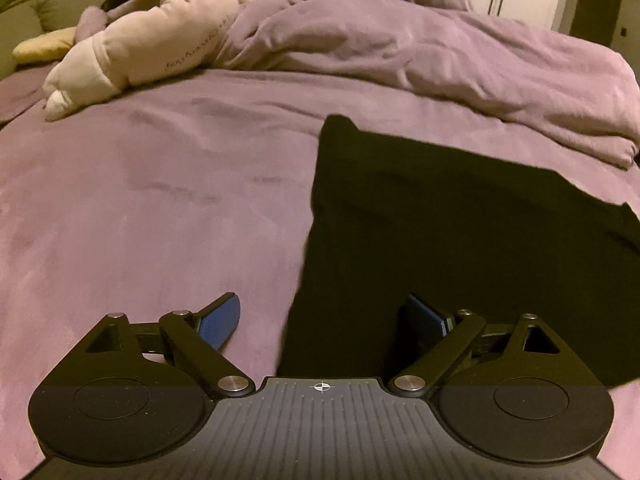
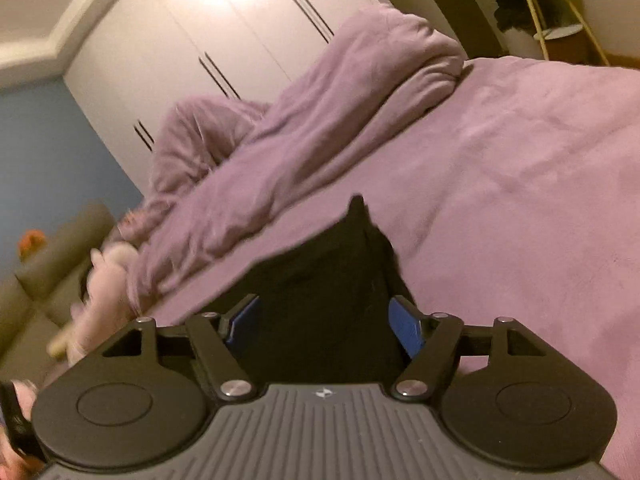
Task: Fold small clothes
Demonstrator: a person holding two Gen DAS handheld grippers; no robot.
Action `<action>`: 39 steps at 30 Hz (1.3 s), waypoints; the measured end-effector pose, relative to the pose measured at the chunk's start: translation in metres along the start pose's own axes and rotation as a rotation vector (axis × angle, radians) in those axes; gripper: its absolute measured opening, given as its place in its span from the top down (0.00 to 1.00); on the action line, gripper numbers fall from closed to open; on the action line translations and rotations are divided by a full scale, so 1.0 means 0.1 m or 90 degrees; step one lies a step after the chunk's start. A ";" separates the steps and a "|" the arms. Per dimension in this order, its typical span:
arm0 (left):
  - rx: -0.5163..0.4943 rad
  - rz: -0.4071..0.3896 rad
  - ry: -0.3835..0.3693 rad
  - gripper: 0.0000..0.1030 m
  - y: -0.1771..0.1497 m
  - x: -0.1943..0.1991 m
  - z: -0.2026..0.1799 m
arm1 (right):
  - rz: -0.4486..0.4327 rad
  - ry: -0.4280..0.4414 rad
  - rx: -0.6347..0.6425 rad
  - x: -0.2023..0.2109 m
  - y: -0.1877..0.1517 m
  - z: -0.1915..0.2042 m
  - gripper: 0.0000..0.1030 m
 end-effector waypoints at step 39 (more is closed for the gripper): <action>0.336 0.146 -0.367 0.20 -0.28 0.01 0.34 | 0.100 -0.004 0.329 -0.54 -0.81 1.74 0.68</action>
Point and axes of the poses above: each gripper's, at about its wrist camera, not at the fingertips, and x roughly against the way its jaws point, z to its left, y to its top, the point moved 8 cm from there along -x, roughly the way its jaws point
